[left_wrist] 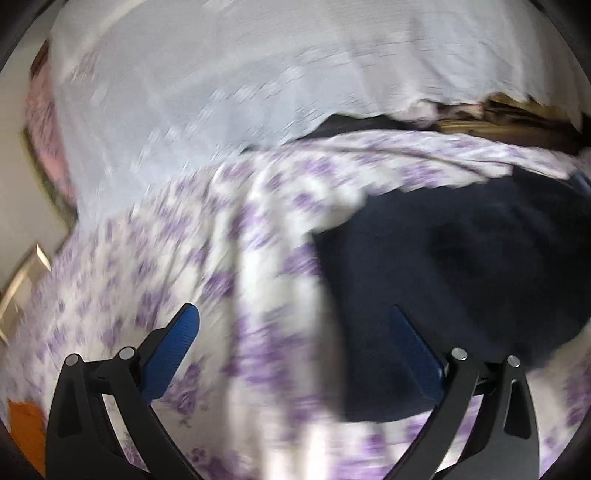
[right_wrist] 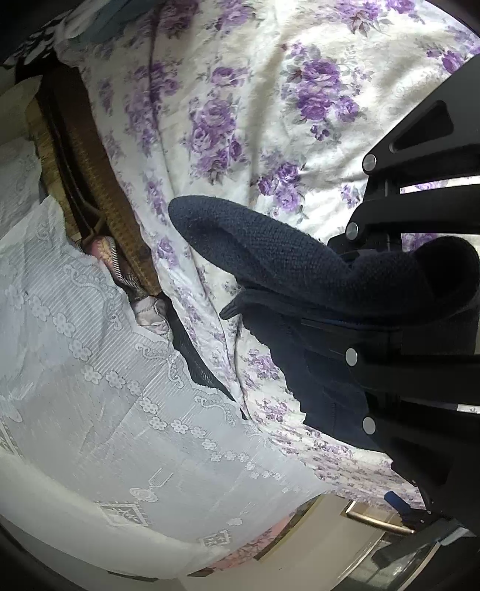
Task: Fold small clothes
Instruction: 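Lift the navy bundle off the bed with the right tool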
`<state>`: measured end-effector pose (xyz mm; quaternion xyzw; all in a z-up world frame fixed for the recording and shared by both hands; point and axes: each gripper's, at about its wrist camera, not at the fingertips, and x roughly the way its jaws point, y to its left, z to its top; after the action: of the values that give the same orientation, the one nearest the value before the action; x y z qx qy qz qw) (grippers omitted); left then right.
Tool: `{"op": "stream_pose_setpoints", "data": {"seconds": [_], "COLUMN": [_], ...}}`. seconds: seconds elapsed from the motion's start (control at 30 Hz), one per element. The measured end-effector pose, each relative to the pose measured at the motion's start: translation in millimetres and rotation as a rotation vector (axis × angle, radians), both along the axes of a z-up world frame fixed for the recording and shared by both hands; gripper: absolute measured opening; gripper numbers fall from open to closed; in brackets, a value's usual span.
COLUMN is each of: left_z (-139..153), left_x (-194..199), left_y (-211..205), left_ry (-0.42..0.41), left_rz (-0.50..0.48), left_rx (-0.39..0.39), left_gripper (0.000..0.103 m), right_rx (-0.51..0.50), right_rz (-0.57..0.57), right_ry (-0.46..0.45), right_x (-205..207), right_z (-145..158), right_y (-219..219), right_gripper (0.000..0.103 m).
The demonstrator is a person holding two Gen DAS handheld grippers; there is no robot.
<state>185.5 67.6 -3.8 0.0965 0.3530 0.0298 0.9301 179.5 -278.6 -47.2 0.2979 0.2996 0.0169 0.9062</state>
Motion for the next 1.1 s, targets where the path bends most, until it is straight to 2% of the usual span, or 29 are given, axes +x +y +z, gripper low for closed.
{"op": "stream_pose_setpoints", "data": {"seconds": [0.07, 0.1, 0.13, 0.23, 0.33, 0.4, 0.53, 0.63, 1.1], "left_z": [-14.1, -15.5, -15.3, -11.6, -10.5, -8.4, -10.5, -11.1, -15.0], "left_x": [22.3, 26.5, 26.4, 22.8, 17.7, 12.2, 13.1, 14.6, 25.2], "left_y": [30.9, 39.4, 44.8, 38.6, 19.8, 9.6, 3.6, 3.4, 14.5], "left_ry": [0.142, 0.157, 0.15, 0.121, 0.087, 0.06, 0.062, 0.071, 0.117], "left_rz": [0.066, 0.075, 0.086, 0.079, 0.074, 0.059, 0.027, 0.024, 0.024], "left_rx": [-0.194, -0.265, -0.301, -0.255, -0.131, -0.075, -0.046, -0.046, -0.144], "left_gripper": [0.099, 0.099, 0.099, 0.099, 0.099, 0.099, 0.099, 0.099, 0.099], "right_rx": [-0.016, -0.023, -0.036, -0.081, -0.108, -0.127, -0.17, -0.186, -0.23], "right_rz": [-0.001, -0.001, -0.001, 0.0, 0.001, 0.002, -0.002, -0.002, 0.032], "right_ry": [0.002, 0.003, 0.005, 0.012, 0.011, 0.007, 0.003, -0.006, -0.049], "right_x": [-0.1, -0.1, 0.1, 2.2, 4.0, 4.0, 4.7, 4.6, 11.7], "right_z": [2.8, 4.2, 6.0, 12.5, 20.3, 26.7, 37.0, 44.0, 60.9], "right_y": [3.2, 4.9, 7.4, 17.0, 25.8, 32.2, 42.6, 51.1, 104.8], "right_gripper": [0.023, 0.023, 0.023, 0.023, 0.023, 0.023, 0.023, 0.022, 0.022]}}
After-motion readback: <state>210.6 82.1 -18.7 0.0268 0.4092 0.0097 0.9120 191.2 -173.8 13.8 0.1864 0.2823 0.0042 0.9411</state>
